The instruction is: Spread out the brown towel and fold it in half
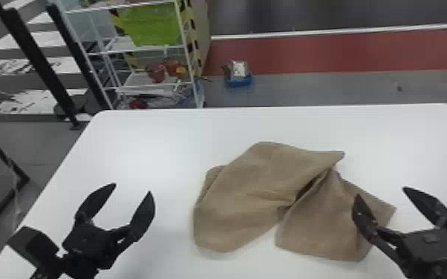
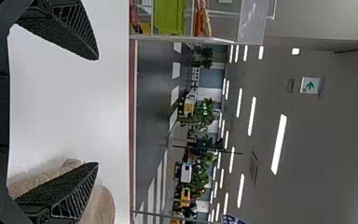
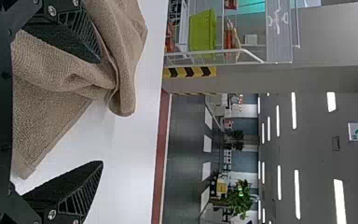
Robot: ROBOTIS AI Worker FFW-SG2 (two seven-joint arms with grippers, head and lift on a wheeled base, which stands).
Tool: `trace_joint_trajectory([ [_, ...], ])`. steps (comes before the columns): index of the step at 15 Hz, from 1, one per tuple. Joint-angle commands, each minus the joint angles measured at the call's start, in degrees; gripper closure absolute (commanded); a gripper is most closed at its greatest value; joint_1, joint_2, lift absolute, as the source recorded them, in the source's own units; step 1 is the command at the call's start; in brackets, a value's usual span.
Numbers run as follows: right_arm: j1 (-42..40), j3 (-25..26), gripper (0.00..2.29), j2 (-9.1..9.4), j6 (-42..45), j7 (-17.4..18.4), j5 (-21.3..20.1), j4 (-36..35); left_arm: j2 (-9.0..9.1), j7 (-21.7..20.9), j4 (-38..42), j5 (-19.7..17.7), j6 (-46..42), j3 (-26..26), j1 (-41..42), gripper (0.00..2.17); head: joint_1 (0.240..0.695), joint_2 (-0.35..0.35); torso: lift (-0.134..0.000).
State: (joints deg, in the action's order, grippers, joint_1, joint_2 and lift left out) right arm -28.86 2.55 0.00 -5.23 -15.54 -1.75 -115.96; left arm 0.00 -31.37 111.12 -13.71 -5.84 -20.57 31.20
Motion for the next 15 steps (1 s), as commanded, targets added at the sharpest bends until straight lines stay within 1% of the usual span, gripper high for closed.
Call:
trace_joint_trajectory([
  [1, -0.05, -0.09, 0.12, 0.05, 0.00, -0.02, -0.01, -0.05, 0.15, 0.00, -0.03, 0.00, 0.00, 0.00, 0.00, 0.07, 0.695, 0.162, -0.134],
  [6, -0.05, -2.20, 0.12, 0.05, -0.88, -0.19, -0.80, -1.37, 0.15, 0.00, -0.03, 0.00, 0.18, 0.09, -0.09, 0.07, 0.695, 0.172, -0.134],
  [9, 0.04, -5.36, 0.12, 0.05, -5.10, -0.19, -1.86, -4.62, 0.15, 0.00, 0.59, 0.00, 0.53, 0.35, -0.09, 0.07, 0.695, 0.189, -0.134],
  [11, 0.21, -8.00, 0.12, 0.05, -11.60, -0.37, -3.61, -7.70, 0.15, -0.09, 0.76, 0.00, 0.88, 0.35, -0.09, 0.07, 0.695, 0.206, -0.134],
  [13, 0.30, -11.60, 0.14, 0.05, -22.50, -0.46, -8.10, -11.21, 0.15, -0.09, 0.76, 0.00, 1.23, 0.26, -0.09, 0.07, 0.695, 0.241, -0.134],
  [14, 1.00, -13.01, 0.16, 0.05, -29.53, -0.46, -10.56, -12.71, 0.15, 0.00, 0.85, 0.00, 1.23, 0.26, -0.09, 0.07, 0.695, 0.254, -0.134],
  [15, 1.88, -13.98, 0.19, 0.05, -34.28, -0.46, -12.23, -13.32, 0.15, 0.00, 0.85, 0.00, 1.41, 0.26, -0.17, 0.07, 0.695, 0.264, -0.134],
])
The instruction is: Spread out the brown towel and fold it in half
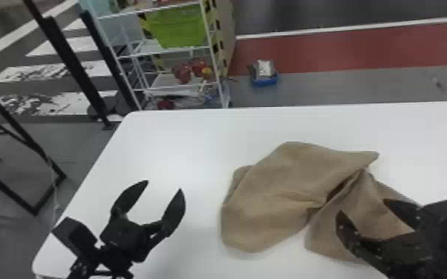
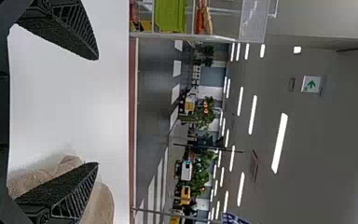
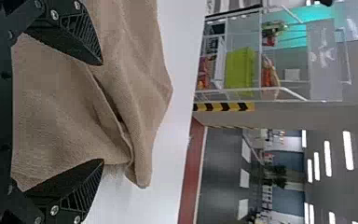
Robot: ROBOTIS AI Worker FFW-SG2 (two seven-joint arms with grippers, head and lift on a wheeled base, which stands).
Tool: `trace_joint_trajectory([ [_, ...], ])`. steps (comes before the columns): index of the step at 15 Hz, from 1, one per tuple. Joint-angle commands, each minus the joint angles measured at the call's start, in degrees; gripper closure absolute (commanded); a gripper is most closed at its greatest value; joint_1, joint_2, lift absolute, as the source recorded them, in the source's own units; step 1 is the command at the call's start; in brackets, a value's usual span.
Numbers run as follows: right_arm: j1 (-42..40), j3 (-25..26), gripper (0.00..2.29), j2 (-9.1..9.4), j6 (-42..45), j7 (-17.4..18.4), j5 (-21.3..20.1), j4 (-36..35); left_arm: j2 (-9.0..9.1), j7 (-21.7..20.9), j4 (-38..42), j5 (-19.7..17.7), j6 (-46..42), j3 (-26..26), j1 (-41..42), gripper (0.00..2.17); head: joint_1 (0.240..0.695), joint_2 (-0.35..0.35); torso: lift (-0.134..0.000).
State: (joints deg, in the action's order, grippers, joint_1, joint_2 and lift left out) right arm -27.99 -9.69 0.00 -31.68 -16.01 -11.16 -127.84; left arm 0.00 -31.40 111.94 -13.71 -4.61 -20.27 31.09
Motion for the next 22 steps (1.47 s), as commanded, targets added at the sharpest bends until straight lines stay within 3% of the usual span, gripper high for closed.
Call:
trace_joint_trajectory([
  [1, 1.97, -2.96, 0.20, 0.05, -11.18, -0.08, -3.70, -1.54, 0.15, -0.06, 0.03, 0.00, 0.18, 0.06, -0.24, 0.07, 0.695, 0.280, -0.134],
  [5, 8.30, -8.85, 0.21, 0.05, -20.67, -0.08, -6.33, -1.54, 0.15, -0.06, 0.47, 0.00, 1.41, 0.15, -0.33, 0.07, 0.695, 0.303, -0.134],
  [9, 16.38, -17.11, 0.21, 0.05, -44.05, -1.22, -13.36, -1.45, 0.15, -0.15, 0.73, -0.18, 1.41, -0.20, 0.02, 0.07, 0.695, 0.334, -0.134],
  [11, 20.25, -18.87, 0.21, 0.05, -51.96, -1.31, -13.80, -0.92, 0.15, -0.24, 0.73, -0.18, 1.23, -0.20, 0.02, 0.07, 0.695, 0.350, -0.134],
  [14, 24.47, -20.10, 0.21, 0.05, -58.11, -1.22, -13.89, -0.92, 0.15, -0.32, 0.64, -0.18, 1.23, -0.12, 0.02, 0.07, 0.695, 0.350, -0.134],
  [22, 30.18, -25.64, 0.22, 0.05, -58.40, -1.04, -15.91, 6.02, 0.15, -0.32, 0.12, -0.35, 0.88, -0.47, -0.24, 0.07, 0.695, 0.350, -0.134],
])
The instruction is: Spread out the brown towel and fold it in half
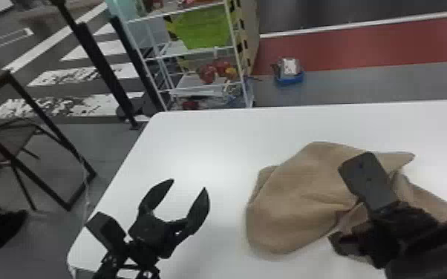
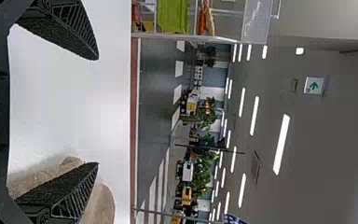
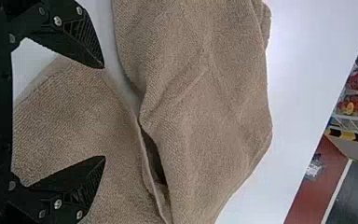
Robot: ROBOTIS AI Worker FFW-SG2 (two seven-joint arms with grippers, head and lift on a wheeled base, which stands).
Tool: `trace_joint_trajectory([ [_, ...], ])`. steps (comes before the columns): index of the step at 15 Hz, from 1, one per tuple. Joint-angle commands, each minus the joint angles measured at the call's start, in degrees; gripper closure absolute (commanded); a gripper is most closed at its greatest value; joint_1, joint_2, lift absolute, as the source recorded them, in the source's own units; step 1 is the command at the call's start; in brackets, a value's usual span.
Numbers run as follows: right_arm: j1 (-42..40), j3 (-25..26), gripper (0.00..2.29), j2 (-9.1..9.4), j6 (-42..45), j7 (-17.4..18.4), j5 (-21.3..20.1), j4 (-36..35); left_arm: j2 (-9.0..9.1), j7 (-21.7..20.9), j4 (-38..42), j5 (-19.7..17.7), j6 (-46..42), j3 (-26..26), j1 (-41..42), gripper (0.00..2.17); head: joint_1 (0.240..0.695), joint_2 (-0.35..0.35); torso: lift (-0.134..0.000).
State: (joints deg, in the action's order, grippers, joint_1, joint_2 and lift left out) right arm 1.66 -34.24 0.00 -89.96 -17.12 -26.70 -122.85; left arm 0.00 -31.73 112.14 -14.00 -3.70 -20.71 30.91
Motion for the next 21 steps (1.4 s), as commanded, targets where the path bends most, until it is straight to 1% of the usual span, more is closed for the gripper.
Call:
trace_joint_trajectory([
  [1, 0.71, -1.45, 0.22, 0.05, -0.12, 0.07, -0.63, 1.65, 0.15, 0.00, -0.17, -0.06, -0.03, -0.21, -0.06, 0.07, 0.695, 0.350, -0.134],
  [8, 3.70, -3.91, 0.22, 0.05, -0.12, 0.77, -0.81, 7.27, 0.15, 0.00, -0.69, -0.24, -0.38, -0.39, -0.33, 0.07, 0.695, 0.350, -0.134],
  [16, 3.09, -5.22, 0.22, 0.05, -0.12, 1.03, -0.28, 5.78, 0.15, -0.09, -0.87, -0.24, -0.38, -0.48, -0.42, 0.07, 0.695, 0.350, -0.134],
  [20, 3.61, -5.40, 0.22, 0.05, 0.17, 1.39, -0.37, 7.63, 0.15, -0.18, -0.96, -0.32, -0.38, -0.48, -0.42, 0.07, 0.695, 0.350, -0.134],
  [21, 3.61, -5.49, 0.30, 0.05, 0.17, 1.30, -0.46, 7.63, 0.15, -0.18, -0.96, -0.32, -0.38, -0.48, -0.42, 0.07, 0.695, 0.350, -0.134],
])
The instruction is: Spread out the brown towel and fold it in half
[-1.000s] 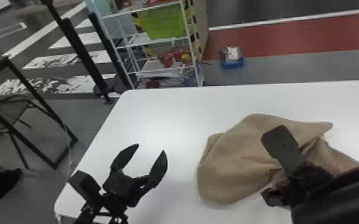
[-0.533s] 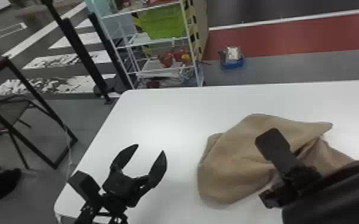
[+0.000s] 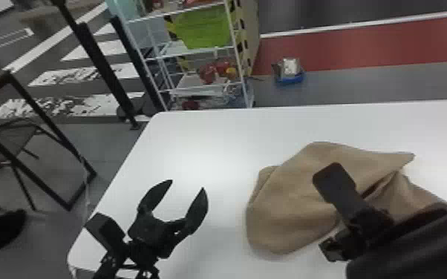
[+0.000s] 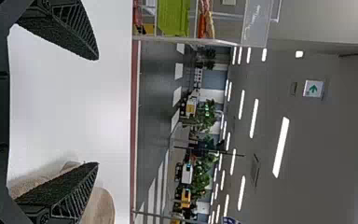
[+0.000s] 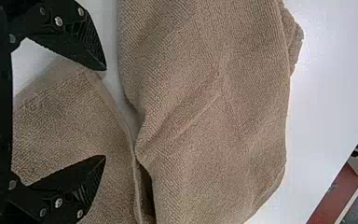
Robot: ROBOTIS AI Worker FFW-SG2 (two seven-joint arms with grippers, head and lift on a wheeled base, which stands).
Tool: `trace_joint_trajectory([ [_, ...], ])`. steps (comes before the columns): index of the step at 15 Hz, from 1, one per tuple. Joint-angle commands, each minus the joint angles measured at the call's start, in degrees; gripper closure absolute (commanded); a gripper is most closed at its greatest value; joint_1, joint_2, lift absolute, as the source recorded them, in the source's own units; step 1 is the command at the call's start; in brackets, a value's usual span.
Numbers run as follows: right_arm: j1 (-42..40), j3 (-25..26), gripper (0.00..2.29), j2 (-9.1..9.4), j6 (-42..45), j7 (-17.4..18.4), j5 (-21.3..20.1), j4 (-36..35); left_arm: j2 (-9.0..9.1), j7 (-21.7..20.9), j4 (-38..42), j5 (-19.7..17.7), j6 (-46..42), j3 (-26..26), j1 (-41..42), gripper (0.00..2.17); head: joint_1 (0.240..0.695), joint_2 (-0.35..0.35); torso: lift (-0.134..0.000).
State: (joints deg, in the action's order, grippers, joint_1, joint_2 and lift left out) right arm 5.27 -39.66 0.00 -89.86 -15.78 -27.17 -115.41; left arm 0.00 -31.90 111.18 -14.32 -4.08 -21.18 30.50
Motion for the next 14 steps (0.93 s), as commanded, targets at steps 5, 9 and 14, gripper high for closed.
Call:
trace_joint_trajectory([
  [5, 0.10, -0.16, 0.59, 0.05, -0.22, -0.04, -0.42, 0.18, 0.15, -0.01, 0.00, 0.00, 0.00, 0.00, 0.00, 0.07, 0.695, 0.350, -0.134],
  [9, 0.10, 0.28, 0.62, 0.05, -0.22, -0.21, -1.39, 0.18, 0.15, -0.01, -0.09, 0.00, 0.00, 0.00, 0.00, 0.07, 0.695, 0.350, -0.134],
  [14, -3.51, 4.15, 0.97, 0.05, 0.78, -1.88, -1.48, -6.41, 0.15, -0.01, 0.00, 0.08, 0.00, 0.08, -0.35, 0.07, 0.695, 0.350, -0.134],
])
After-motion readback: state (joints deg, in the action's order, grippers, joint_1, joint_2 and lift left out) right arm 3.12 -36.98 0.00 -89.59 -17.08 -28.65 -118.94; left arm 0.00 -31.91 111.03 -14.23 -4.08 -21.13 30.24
